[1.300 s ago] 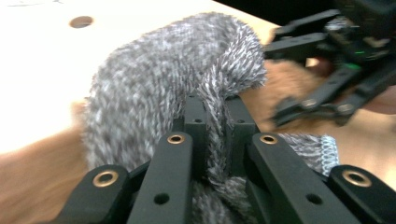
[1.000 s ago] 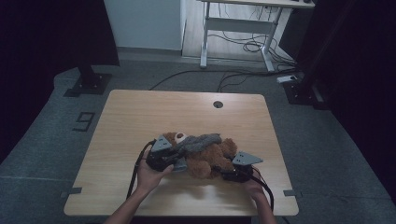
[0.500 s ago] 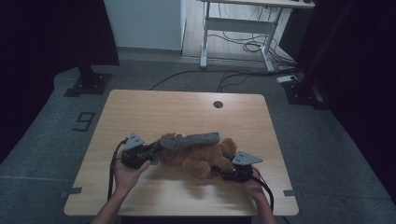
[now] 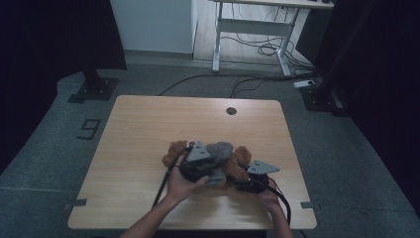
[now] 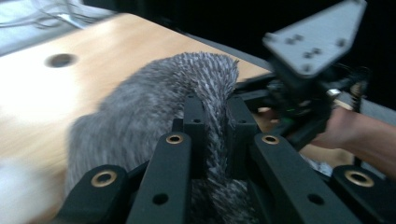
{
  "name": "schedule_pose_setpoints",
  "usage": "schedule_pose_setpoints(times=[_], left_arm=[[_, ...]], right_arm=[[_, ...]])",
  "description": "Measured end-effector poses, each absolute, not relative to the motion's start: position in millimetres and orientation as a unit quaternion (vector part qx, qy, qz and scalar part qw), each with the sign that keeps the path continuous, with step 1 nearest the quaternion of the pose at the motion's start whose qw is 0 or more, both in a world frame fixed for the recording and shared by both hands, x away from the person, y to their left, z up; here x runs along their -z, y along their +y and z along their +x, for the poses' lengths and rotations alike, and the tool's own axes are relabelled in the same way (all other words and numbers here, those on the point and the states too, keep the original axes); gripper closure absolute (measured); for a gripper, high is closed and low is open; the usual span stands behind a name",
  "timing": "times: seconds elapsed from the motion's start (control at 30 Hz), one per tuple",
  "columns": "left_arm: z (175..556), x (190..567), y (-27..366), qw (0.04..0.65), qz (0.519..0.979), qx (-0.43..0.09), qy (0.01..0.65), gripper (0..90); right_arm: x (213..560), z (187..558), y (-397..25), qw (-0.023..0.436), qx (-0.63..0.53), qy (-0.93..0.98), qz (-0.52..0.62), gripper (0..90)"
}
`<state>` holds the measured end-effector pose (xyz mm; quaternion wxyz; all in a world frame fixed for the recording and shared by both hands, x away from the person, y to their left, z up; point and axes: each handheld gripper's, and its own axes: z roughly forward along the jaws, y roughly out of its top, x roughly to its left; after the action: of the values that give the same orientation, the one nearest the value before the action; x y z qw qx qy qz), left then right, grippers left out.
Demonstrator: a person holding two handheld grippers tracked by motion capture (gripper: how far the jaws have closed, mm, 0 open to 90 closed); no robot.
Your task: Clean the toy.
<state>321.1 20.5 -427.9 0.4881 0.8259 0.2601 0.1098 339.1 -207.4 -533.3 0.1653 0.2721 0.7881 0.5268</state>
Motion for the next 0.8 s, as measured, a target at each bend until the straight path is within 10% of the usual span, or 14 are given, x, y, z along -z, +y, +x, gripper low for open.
schedule_pose_setpoints(times=[0.23,0.8], left_arm=[[328,463,-22,0.433,0.863,-0.079,0.248,81.2],[317,478,39,0.455,0.839,-0.078,0.29,83.1]], right_arm=[[533,339,-207,0.166,-0.525,0.789,0.273,43.6],[534,337,-206,0.169,-0.518,0.797,0.26,47.2]])
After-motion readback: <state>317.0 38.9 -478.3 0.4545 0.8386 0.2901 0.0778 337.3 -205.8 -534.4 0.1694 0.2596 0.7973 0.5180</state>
